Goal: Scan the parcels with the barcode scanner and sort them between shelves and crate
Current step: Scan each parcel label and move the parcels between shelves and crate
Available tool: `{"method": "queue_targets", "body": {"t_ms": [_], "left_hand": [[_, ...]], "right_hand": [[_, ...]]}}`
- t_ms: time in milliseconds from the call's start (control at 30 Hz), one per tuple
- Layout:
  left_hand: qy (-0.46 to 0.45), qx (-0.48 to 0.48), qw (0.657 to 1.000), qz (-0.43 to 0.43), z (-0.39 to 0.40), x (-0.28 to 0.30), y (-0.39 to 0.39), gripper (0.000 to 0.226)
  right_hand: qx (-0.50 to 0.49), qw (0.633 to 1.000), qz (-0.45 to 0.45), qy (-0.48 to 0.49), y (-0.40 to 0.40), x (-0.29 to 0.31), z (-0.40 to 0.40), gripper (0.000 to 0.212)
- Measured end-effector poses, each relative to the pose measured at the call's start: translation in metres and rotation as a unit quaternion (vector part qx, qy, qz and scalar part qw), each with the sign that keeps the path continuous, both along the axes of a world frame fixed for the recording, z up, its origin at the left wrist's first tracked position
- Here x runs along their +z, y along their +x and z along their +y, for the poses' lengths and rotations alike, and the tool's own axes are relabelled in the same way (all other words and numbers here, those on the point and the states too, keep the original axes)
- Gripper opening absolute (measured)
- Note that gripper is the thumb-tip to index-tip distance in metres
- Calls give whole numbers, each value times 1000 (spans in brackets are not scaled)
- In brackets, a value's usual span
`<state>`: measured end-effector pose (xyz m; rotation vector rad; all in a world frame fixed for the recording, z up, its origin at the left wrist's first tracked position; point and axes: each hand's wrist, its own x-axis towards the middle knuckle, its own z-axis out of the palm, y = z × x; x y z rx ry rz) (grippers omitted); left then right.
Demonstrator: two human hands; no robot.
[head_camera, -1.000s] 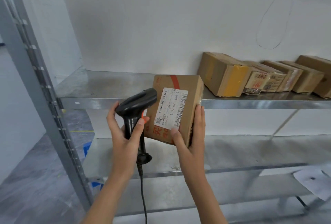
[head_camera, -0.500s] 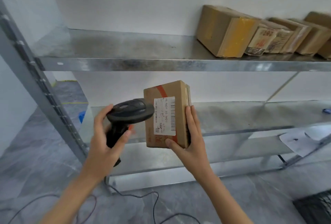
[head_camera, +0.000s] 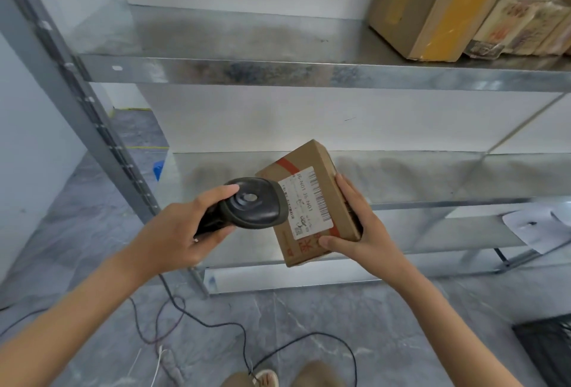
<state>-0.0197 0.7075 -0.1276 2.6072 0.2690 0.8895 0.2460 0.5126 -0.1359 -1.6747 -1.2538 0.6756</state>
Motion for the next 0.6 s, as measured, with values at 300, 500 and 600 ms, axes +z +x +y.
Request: {"method": "queue_targets", "body": {"t_ms": [300, 500, 600], "left_hand": [[14, -2, 1000, 13, 10, -4, 4, 57], [17, -4, 1000, 20, 17, -3, 9, 60], [29, 8, 999, 17, 20, -3, 11, 60]], "right_hand": [[-8, 1000, 7, 5, 5, -1, 2, 98], [-12, 1000, 7, 4, 9, -2, 3, 97], [-14, 1000, 13, 3, 10, -3, 4, 98]]}}
